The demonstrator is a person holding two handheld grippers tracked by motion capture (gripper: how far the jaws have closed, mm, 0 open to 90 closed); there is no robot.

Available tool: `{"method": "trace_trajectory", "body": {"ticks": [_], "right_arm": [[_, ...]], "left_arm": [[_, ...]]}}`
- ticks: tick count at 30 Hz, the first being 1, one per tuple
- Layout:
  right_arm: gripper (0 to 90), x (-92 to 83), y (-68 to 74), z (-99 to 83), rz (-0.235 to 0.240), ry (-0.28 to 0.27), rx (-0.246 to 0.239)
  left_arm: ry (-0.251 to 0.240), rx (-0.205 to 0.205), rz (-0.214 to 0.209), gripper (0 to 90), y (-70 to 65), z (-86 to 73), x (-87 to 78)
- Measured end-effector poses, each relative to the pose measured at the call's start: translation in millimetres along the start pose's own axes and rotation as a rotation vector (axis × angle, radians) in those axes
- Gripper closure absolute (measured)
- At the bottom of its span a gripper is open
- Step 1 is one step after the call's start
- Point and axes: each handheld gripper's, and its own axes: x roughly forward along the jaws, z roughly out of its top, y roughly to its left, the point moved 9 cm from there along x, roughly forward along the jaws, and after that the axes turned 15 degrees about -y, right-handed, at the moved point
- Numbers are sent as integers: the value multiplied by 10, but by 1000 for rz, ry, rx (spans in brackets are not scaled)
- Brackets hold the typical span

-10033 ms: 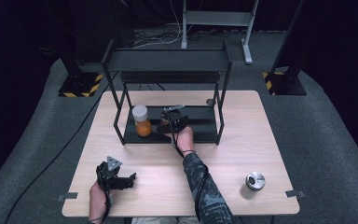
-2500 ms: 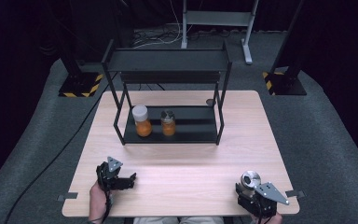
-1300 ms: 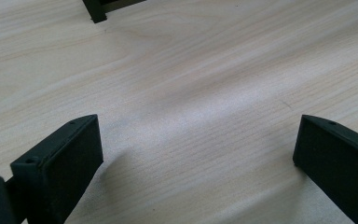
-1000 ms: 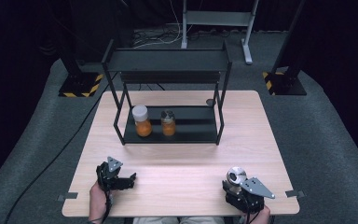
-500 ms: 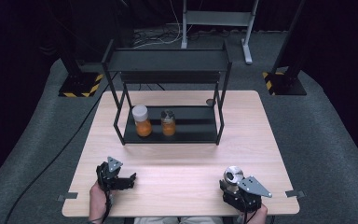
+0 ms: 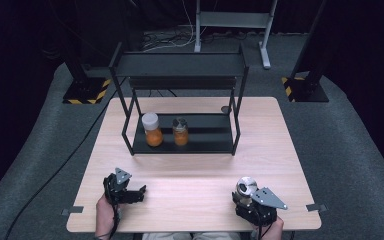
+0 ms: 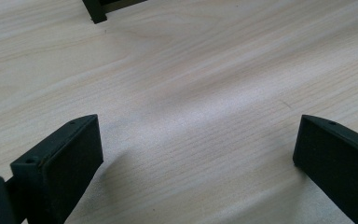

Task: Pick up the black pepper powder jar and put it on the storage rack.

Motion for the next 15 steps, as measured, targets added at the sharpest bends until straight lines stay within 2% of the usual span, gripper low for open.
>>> {"method": "trace_trajectory", "body": {"ticks": [15], "right_arm": [[303,73,25,40,14,7,-13]], "left_arm": [[0,-1,0,11,1,0,0]]}}
